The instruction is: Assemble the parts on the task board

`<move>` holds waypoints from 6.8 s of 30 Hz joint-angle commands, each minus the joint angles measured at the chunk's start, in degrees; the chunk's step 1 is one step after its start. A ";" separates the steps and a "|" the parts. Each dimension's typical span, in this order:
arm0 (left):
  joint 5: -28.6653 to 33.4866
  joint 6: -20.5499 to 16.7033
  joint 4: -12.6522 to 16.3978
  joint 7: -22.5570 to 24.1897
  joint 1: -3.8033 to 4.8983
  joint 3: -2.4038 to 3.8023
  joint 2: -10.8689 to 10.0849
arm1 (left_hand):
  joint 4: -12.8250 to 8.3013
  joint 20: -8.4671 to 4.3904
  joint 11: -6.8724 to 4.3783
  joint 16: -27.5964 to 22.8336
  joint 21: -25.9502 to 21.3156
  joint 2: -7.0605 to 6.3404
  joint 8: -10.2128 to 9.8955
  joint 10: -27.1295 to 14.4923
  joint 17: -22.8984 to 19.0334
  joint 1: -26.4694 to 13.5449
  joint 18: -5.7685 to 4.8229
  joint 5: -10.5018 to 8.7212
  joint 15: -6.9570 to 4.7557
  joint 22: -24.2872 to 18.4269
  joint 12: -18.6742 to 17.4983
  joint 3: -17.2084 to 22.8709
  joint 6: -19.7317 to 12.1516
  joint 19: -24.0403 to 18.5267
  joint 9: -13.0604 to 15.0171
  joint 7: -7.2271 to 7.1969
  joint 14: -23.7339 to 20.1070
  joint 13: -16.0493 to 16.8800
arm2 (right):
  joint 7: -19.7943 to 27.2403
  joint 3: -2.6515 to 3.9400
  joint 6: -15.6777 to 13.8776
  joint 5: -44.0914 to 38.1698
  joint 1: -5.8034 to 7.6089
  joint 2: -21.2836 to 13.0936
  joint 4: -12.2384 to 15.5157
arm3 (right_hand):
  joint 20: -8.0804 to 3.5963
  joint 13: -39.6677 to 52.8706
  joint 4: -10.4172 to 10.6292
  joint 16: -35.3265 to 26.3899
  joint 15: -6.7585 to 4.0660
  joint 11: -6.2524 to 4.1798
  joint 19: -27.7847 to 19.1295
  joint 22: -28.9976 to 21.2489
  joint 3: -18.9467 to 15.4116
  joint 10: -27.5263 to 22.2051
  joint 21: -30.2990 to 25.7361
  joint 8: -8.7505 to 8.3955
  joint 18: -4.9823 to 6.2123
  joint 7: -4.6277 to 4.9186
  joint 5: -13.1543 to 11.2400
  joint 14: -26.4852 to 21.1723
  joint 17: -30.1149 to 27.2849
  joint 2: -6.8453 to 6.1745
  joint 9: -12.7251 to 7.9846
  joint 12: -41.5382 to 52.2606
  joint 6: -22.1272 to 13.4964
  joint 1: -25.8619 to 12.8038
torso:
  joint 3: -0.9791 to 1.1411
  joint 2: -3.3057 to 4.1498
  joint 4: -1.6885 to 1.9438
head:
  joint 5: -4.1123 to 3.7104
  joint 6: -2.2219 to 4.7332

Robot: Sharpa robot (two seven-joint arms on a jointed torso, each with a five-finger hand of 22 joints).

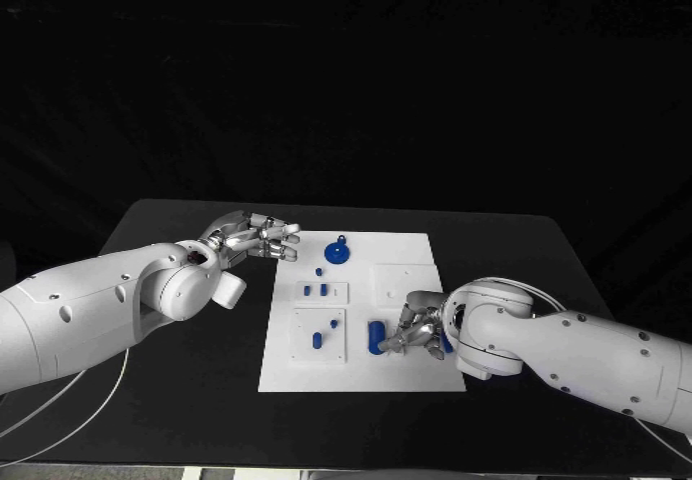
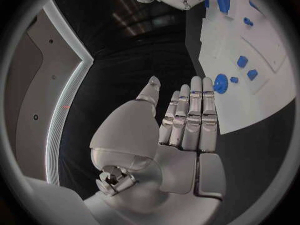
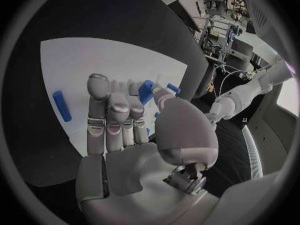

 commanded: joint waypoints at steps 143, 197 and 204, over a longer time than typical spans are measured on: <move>-1.68 1.42 0.19 -1.27 -0.07 -0.23 -0.73 | 0.86 0.38 0.15 -0.15 0.45 -0.43 0.27 -0.51 0.09 -0.68 -0.67 -0.05 0.34 -0.62 0.39 0.03 -0.75 -0.58 0.02 0.01 -0.61 0.04 | -0.51 6.28 3.74 -7.74 -6.95 -3.48 -11.40 | 0.53 0.55 -20.14 -0.41 0.34 0.49 2.45 -0.30 11.04 -0.27 -0.50 0.02 -0.53 0.61 4.16 0.16 -0.93 2.77 1.78 1.52 -2.18 2.35 | 0.05 -0.01 -0.03 | -1.66 -0.71; -1.86 1.59 0.22 -1.83 -0.07 -0.24 -0.47 | 0.86 0.39 0.16 -0.19 0.52 -0.32 0.26 -0.54 0.09 -0.68 -0.68 -0.07 0.36 -0.68 0.39 -0.07 -0.77 -0.64 0.02 0.02 -0.65 0.05 | -0.42 9.57 -1.42 3.07 -5.35 -0.83 -5.34 | 0.27 0.29 -18.66 -0.20 0.07 0.02 2.47 -0.11 11.38 0.32 -0.38 0.01 -0.86 -0.18 4.91 0.05 -1.74 3.06 2.73 1.54 -0.86 0.04 | 0.07 0.02 -0.03 | -1.32 -0.48; -1.86 1.80 0.23 -1.86 -0.07 -0.24 -0.31 | 0.86 0.39 0.16 -0.19 0.52 -0.32 0.26 -0.54 0.09 -0.68 -0.68 -0.07 0.36 -0.68 0.39 -0.07 -0.77 -0.64 0.02 0.02 -0.65 0.05 | -0.30 9.00 -1.48 1.28 -5.62 0.45 -5.45 | 0.24 0.36 -18.14 -0.17 0.04 -0.05 2.49 -0.08 11.06 0.37 -0.30 0.02 -0.89 -0.26 4.65 0.06 -1.74 3.07 2.63 1.63 -0.78 -0.31 | 0.02 0.01 -0.06 | -1.48 -0.45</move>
